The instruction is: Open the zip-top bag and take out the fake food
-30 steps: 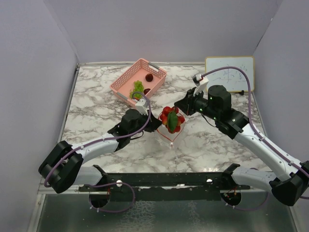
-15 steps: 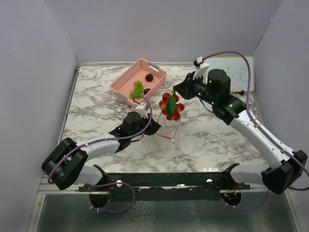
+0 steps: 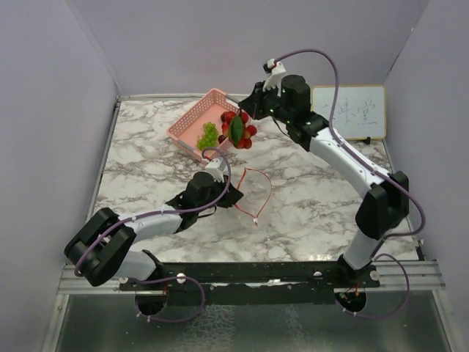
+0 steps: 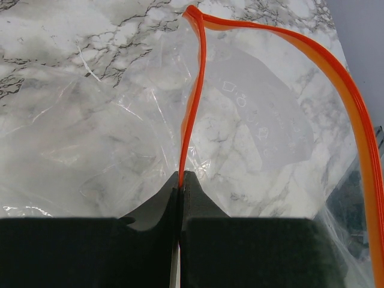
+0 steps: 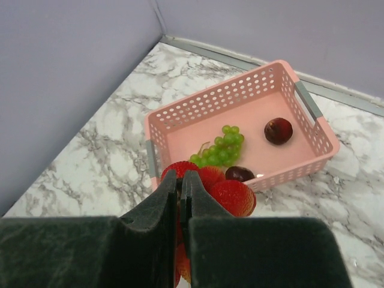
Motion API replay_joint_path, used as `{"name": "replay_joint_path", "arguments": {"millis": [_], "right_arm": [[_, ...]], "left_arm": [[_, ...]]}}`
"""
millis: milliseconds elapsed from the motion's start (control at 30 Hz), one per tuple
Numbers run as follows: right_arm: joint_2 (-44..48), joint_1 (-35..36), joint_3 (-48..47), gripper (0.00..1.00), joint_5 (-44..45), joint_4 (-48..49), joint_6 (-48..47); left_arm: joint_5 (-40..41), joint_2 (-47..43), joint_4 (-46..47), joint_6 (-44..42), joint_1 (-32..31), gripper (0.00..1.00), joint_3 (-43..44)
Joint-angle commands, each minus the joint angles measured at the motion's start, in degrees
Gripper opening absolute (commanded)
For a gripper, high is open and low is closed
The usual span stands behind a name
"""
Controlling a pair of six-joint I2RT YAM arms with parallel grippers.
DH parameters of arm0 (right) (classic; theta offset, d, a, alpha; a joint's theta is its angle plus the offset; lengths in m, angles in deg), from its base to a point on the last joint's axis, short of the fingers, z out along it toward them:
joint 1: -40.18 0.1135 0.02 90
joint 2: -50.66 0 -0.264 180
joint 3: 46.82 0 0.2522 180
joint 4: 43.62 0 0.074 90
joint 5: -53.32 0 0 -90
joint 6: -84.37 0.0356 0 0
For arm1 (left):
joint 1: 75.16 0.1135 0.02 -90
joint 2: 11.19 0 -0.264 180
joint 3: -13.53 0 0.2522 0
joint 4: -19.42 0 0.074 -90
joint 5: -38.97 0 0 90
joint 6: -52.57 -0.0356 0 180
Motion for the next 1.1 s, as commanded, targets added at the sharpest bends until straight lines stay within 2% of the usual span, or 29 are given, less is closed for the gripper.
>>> {"name": "replay_joint_path", "arguments": {"millis": [0,200,500,767,1067], "right_arm": [[-9.8,-0.2,-7.6,0.01,-3.5,8.5,-1.6],[-19.7,-0.2,-14.4,0.01,-3.6,12.8,-3.2],[-24.2,-0.3,-21.0,0.01,-5.8,15.4,-4.3],[-31.0,-0.3,-30.4,0.01,-6.7,12.2,-4.4],[-40.8,-0.3,-33.4,0.03,-8.8,12.3,-3.7]], "left_arm": [[0.1,-0.8,1.6,0.0,0.0,0.00,-0.5],[-0.8,0.0,1.6,-0.1,-0.1,0.00,0.3],[-0.9,0.5,0.5,-0.6,-0.1,0.00,0.6],[-1.4,2.0,0.1,-1.1,-0.1,0.00,2.6],[-2.1,4.0,-0.8,-1.7,-0.1,0.00,5.0]]}}
